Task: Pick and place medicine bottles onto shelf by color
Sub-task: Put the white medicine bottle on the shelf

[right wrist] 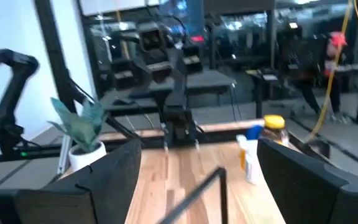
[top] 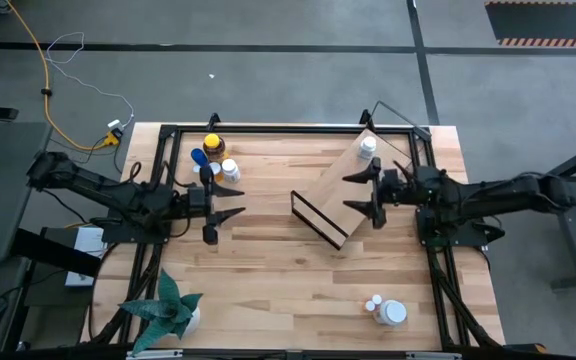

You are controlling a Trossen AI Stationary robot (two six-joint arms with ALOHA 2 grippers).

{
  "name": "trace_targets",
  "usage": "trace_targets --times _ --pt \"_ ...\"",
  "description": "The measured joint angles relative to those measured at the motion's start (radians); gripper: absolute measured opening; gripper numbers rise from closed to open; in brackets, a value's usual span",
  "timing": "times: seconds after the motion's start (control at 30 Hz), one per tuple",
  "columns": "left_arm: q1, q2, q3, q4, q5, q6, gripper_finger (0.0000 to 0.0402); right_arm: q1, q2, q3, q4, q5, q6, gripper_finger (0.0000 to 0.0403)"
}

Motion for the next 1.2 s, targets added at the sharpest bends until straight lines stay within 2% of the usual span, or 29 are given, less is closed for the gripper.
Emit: trace_targets --times 0.33,0.8,0.97,1.07,1.2 --pt "0.009 0.0 0.0 0.0 0.023 -0.009 0.017 0.068 0.009 0.0 0.012 -0.009 -0.105 0.0312" --pt "0.009 0.001 0.0 0.002 0.02 -0.009 0.017 0.07 0.009 0.001 0.003 -0.01 -0.112 0.0312" --pt "0.009 0.029 0.0 0.006 0.014 -0.016 0.017 0.07 0.009 0.001 0.003 -0.01 -0.112 0.0312" --pt "0.008 0.073 0.0 0.016 -0.031 -0.036 0.0172 0.07 0.009 0.001 0.003 -0.01 -0.112 0.0312" --pt "0.029 0.131 0.0 0.027 -0.06 -0.05 0.0192 0.07 0.009 0.001 0.003 0.014 -0.109 0.0312"
